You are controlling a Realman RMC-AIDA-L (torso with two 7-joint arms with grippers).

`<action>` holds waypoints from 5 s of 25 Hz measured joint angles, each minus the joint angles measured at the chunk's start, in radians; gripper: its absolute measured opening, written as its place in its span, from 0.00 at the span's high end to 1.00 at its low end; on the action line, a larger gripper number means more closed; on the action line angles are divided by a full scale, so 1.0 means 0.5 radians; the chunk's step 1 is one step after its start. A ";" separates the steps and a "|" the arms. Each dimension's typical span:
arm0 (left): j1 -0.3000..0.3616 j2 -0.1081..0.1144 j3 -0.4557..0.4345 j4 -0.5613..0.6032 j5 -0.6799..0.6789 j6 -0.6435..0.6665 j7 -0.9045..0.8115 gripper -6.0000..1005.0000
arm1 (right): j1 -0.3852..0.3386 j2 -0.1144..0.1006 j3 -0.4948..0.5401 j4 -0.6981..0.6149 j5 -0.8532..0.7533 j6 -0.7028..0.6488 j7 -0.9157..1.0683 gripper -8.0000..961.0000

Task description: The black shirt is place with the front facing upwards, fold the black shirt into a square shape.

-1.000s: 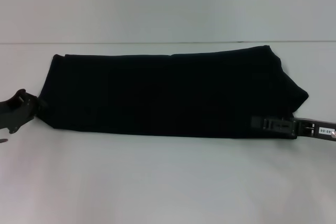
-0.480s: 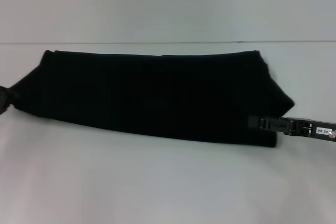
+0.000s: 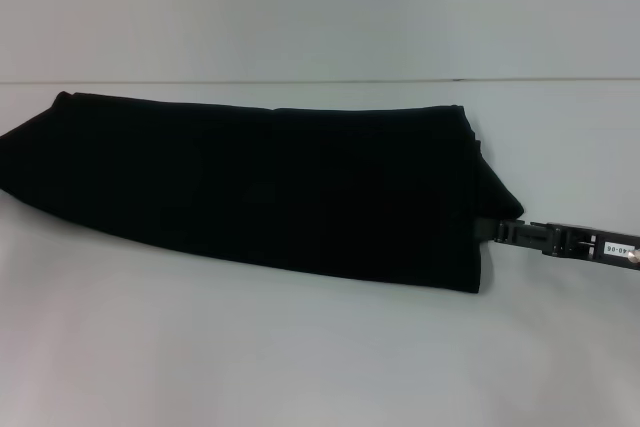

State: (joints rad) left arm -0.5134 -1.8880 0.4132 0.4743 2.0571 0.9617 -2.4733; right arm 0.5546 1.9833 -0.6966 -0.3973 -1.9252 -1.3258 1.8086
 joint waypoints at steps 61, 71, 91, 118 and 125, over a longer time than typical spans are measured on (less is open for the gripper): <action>-0.755 -0.577 0.223 -1.405 -0.857 0.432 1.355 0.40 | -0.259 -0.030 0.125 0.000 -0.012 0.049 -0.028 0.07; -0.564 -0.574 0.260 -0.960 -0.599 0.750 1.358 0.06 | -0.277 -0.068 0.239 -0.082 -0.009 -0.020 0.109 0.07; 0.285 -0.531 0.788 0.359 -0.495 1.490 2.450 0.05 | 0.509 -0.140 0.117 -0.393 -1.072 -0.223 1.588 0.07; 0.289 -0.516 0.778 0.337 -0.491 1.485 2.510 0.06 | 0.601 -0.059 0.042 -0.106 -1.088 0.141 1.606 0.07; 0.290 -0.521 0.777 0.336 -0.491 1.473 2.511 0.06 | 0.603 -0.028 0.029 -0.112 -1.088 0.185 1.575 0.14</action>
State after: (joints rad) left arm -0.3681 -2.1485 0.8015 0.6421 1.8116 1.6982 -1.2177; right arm 0.8560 1.9692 -0.6824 -0.4531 -2.4691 -1.2334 2.5963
